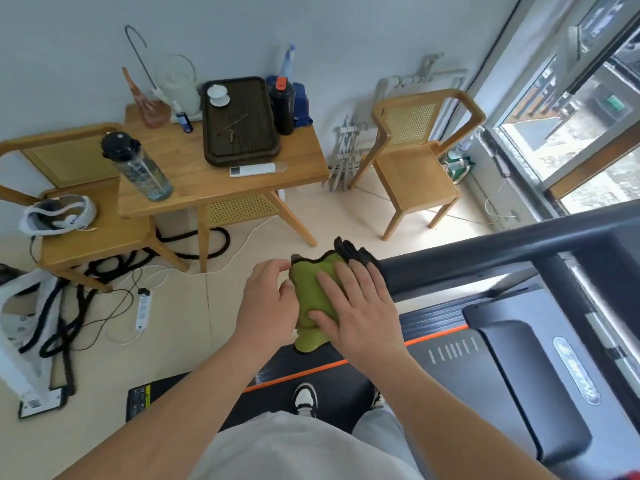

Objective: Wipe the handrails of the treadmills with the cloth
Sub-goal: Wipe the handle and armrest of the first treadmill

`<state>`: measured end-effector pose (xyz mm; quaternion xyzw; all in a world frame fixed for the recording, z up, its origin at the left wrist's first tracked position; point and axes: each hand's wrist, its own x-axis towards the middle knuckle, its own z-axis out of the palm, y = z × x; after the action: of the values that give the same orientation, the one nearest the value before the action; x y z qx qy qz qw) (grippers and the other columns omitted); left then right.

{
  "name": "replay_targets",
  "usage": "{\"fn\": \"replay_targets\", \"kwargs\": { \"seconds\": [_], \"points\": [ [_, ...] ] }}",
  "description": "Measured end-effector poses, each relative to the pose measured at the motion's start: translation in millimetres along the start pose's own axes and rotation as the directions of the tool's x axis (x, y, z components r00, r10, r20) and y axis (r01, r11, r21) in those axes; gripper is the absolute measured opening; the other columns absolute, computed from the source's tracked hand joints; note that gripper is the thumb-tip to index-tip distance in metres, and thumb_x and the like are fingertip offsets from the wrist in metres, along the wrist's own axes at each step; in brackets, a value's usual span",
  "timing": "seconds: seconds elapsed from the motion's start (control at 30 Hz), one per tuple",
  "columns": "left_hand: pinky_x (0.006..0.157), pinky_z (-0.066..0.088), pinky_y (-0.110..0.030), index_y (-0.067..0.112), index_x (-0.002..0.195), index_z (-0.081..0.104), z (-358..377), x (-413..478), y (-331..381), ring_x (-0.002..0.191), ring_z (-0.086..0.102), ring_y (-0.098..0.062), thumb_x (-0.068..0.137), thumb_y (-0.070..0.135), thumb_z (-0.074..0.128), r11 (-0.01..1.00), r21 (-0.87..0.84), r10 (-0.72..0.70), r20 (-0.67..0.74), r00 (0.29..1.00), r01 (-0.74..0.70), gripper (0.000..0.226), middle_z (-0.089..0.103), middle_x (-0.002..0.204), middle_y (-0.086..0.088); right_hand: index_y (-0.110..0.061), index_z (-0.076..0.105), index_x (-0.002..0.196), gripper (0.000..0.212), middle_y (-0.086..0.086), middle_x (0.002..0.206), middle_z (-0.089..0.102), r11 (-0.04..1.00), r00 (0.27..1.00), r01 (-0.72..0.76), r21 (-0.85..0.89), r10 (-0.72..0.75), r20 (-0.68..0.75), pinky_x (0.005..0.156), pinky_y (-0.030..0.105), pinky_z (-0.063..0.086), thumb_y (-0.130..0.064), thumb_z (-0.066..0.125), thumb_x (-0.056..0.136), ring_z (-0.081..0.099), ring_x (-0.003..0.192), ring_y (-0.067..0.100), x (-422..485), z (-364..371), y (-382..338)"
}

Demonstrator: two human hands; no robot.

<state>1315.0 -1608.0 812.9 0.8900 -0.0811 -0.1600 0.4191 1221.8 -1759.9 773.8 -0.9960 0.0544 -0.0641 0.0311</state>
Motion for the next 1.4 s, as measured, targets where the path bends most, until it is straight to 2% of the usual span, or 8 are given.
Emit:
{"fn": "replay_targets", "kwargs": {
  "seconds": [0.2,0.4,0.63,0.8,0.87,0.93,1.13,1.4],
  "points": [
    [0.108,0.029,-0.021,0.023,0.142,0.050,18,1,24,0.139,0.038,-0.010,0.105,0.012,0.046,0.991,0.074,0.103,0.093,0.990,-0.110,0.039,0.045,0.146,0.009,-0.016,0.038,0.156,0.064,0.017,0.164,0.028,0.899,0.896,-0.437,0.004,0.436,-0.078,0.126,0.058,0.015,-0.054,0.027,0.106,0.017,0.155,0.037,-38,-5,96],
    [0.112,0.023,-0.021,0.018,0.141,0.052,35,-2,27,0.143,0.033,-0.014,0.103,0.008,0.046,0.983,0.097,0.139,0.157,0.978,-0.155,0.039,0.043,0.150,0.004,-0.012,-0.001,0.165,0.074,0.014,0.169,-0.024,0.607,0.667,-0.704,0.369,0.743,0.050,0.123,0.044,-0.021,-0.051,0.014,0.104,-0.031,0.153,0.029,0,4,16],
    [0.122,0.028,-0.037,0.024,0.137,0.053,11,0,16,0.145,0.033,-0.012,0.104,0.011,0.045,0.997,0.020,0.074,0.018,0.997,-0.075,0.036,0.044,0.149,0.007,-0.005,0.006,0.164,0.085,0.028,0.169,-0.006,0.900,0.920,-0.367,0.234,0.388,-0.051,0.120,0.068,0.005,-0.048,0.043,0.101,-0.009,0.155,0.050,-26,48,-81],
    [0.123,0.026,-0.038,0.022,0.137,0.053,4,-1,12,0.146,0.032,-0.012,0.104,0.010,0.047,0.997,0.029,0.066,-0.014,0.998,-0.066,0.036,0.044,0.150,0.006,-0.019,-0.007,0.165,0.073,0.016,0.172,-0.010,0.919,0.945,-0.285,0.273,0.317,-0.078,0.126,0.058,0.001,-0.054,0.023,0.108,-0.007,0.158,0.038,-39,52,-48],
    [0.121,0.026,-0.033,0.020,0.138,0.053,11,-4,15,0.145,0.033,-0.014,0.104,0.010,0.047,0.996,0.038,0.076,0.010,0.997,-0.076,0.036,0.044,0.149,0.005,-0.024,-0.025,0.159,0.073,0.009,0.168,-0.029,0.803,0.873,-0.444,0.398,0.488,-0.012,0.128,0.048,-0.007,-0.058,0.011,0.105,-0.022,0.156,0.030,-36,39,-26],
    [0.115,0.026,-0.026,0.019,0.138,0.053,21,-9,21,0.144,0.034,-0.015,0.104,0.010,0.048,0.993,0.051,0.099,0.053,0.994,-0.102,0.036,0.044,0.149,0.004,-0.026,-0.032,0.156,0.078,0.000,0.162,-0.042,0.544,0.706,-0.589,0.598,0.706,0.053,0.124,0.036,-0.018,-0.061,0.013,0.103,-0.033,0.152,0.019,-21,24,0],
    [0.122,0.023,-0.036,0.017,0.142,0.053,41,-15,32,0.147,0.027,-0.018,0.103,0.010,0.048,0.972,0.139,0.171,0.136,0.976,-0.189,0.040,0.038,0.157,-0.001,-0.022,-0.024,0.160,0.088,-0.001,0.168,-0.028,-0.108,0.217,-0.606,0.789,0.931,0.294,0.128,0.042,0.005,-0.058,0.034,0.105,-0.001,0.159,0.023,19,-17,104],
    [0.118,0.017,-0.024,0.015,0.140,0.054,31,-11,15,0.148,0.026,-0.017,0.101,0.002,0.047,0.982,0.105,0.145,0.102,0.984,-0.155,0.041,0.039,0.156,-0.003,-0.026,-0.023,0.160,0.095,-0.003,0.172,-0.009,-0.444,0.158,-0.529,0.724,0.786,0.598,0.128,0.051,0.010,-0.071,0.031,0.097,0.011,0.158,0.029,28,-12,-17]
  ]
}}
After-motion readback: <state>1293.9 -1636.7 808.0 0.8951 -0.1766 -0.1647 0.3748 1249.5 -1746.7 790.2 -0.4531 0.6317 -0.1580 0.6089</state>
